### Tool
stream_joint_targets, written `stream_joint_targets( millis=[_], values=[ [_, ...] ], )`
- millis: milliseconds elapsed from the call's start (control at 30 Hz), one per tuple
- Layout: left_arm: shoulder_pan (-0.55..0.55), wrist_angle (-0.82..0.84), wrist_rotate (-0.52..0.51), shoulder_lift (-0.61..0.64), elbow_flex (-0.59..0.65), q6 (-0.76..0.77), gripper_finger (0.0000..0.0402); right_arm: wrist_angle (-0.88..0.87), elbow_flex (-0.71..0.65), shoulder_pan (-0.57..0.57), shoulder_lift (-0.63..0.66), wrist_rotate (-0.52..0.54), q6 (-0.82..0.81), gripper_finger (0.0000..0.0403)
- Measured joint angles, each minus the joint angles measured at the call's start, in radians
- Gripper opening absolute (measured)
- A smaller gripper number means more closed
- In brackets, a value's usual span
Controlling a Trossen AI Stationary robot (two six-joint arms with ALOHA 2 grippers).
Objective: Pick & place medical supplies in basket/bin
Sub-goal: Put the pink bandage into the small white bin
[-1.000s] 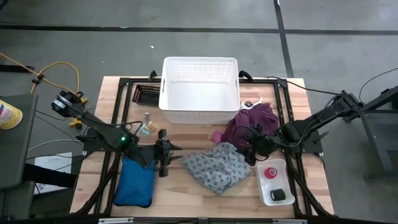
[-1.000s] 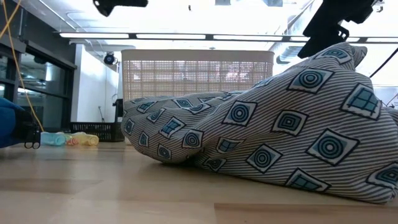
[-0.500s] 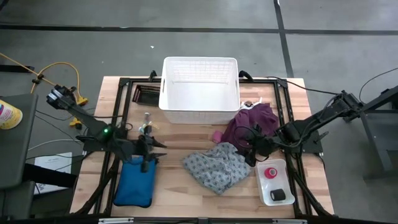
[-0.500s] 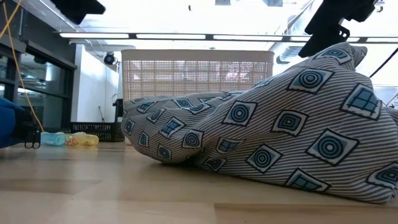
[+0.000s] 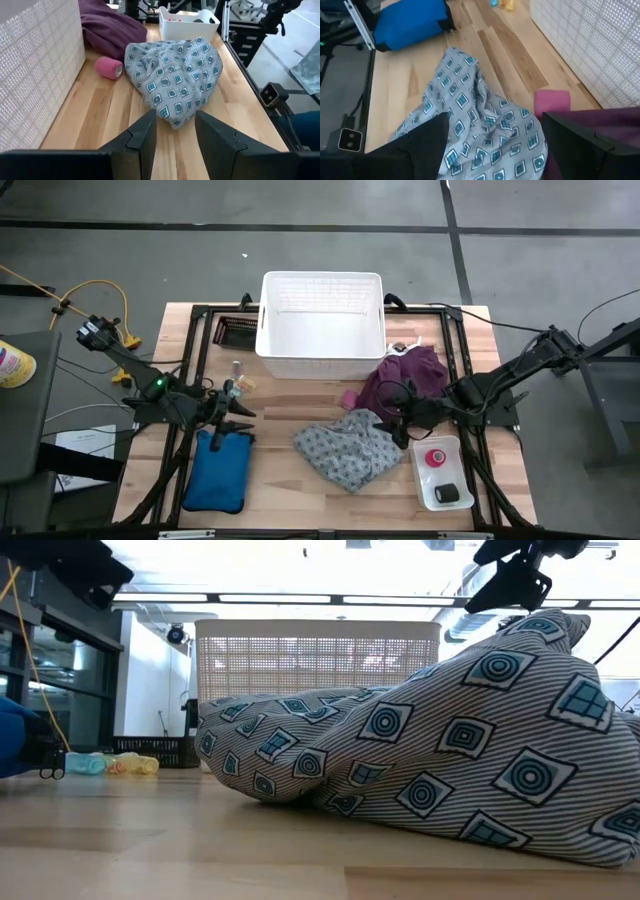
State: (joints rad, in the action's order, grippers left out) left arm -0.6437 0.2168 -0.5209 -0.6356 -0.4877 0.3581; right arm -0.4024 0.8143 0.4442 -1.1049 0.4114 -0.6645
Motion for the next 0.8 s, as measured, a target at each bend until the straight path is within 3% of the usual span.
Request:
stream_joint_targets(
  millis=[467,633,800],
  values=[
    [0.0,-0.001,0.0,-0.001,0.0,-0.013,0.0128,0.035,0.0,-0.008,0.0,0.008,0.015,0.0306],
    [0.0,-0.001,0.0,-0.001,0.0,-0.013,0.0128,0.066,0.0,-0.074,-0.043,0.008,0.046,0.0306],
    [0.0,-0.001,0.0,-0.002,0.0,-0.012,0.0128,0.22,0.0,-0.159,-0.144,0.005,0.167,0.0306]
  ],
)
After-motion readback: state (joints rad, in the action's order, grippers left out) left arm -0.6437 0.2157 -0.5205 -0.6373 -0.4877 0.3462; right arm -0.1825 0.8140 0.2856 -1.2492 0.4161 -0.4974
